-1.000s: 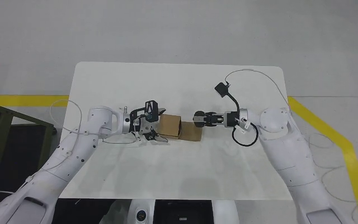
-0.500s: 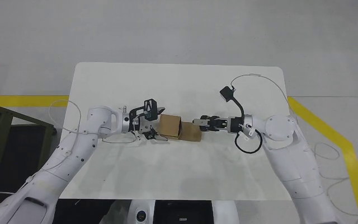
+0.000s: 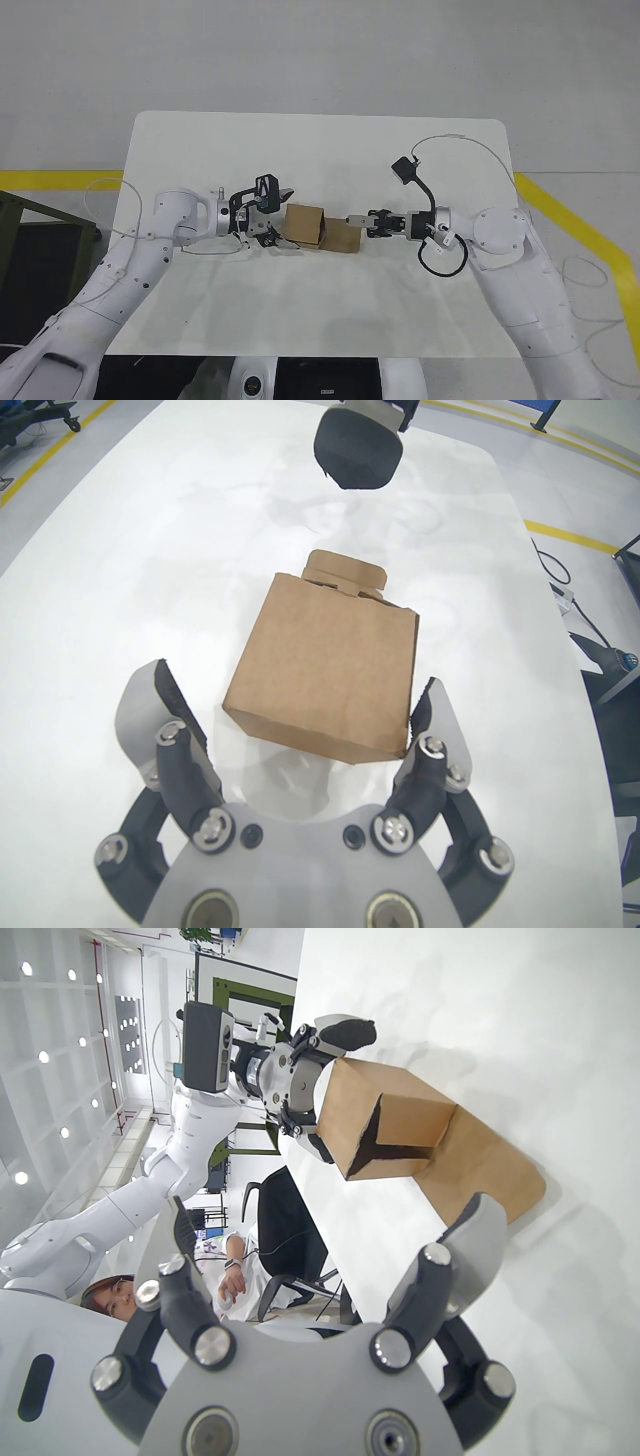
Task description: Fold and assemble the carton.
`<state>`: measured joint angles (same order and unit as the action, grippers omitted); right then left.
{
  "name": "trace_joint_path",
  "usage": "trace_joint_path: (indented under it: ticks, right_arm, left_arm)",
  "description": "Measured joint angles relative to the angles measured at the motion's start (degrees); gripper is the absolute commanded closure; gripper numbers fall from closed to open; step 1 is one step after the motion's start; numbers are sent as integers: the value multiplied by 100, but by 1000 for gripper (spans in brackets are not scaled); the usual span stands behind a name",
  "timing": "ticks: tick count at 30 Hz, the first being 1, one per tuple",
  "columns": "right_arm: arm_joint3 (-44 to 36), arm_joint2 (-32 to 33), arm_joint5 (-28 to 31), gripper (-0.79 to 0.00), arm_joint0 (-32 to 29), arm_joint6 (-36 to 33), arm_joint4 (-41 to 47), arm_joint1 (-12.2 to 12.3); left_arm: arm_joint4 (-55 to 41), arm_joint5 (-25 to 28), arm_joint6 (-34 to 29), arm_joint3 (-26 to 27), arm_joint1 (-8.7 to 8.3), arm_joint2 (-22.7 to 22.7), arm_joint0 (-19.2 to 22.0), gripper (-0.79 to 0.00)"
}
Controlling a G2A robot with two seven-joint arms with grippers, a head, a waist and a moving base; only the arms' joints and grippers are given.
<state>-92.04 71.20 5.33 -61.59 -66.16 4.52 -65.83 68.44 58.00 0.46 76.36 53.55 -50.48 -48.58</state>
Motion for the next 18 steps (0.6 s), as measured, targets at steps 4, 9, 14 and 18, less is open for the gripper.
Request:
trace_joint_path:
  ticks: [4,9,14,18]
  right_arm:
    - [-28,151,-77,-785,-185,-225,187,58]
    - [65,238,-5,-785,-370,-192,306,101]
    - [230,106,204,-785,-446,-61,363,99]
    - [545,-49,432,-785,-400,11,396,84]
  left_arm:
    - [44,0,105,1,-30,-15,-26,-785]
    - [227,0,207,39,-74,19,-21,-785]
    - [462,-10,370,13,-51,64,-30,-785]
    - [627,-24,483,-22,-13,116,5,-785]
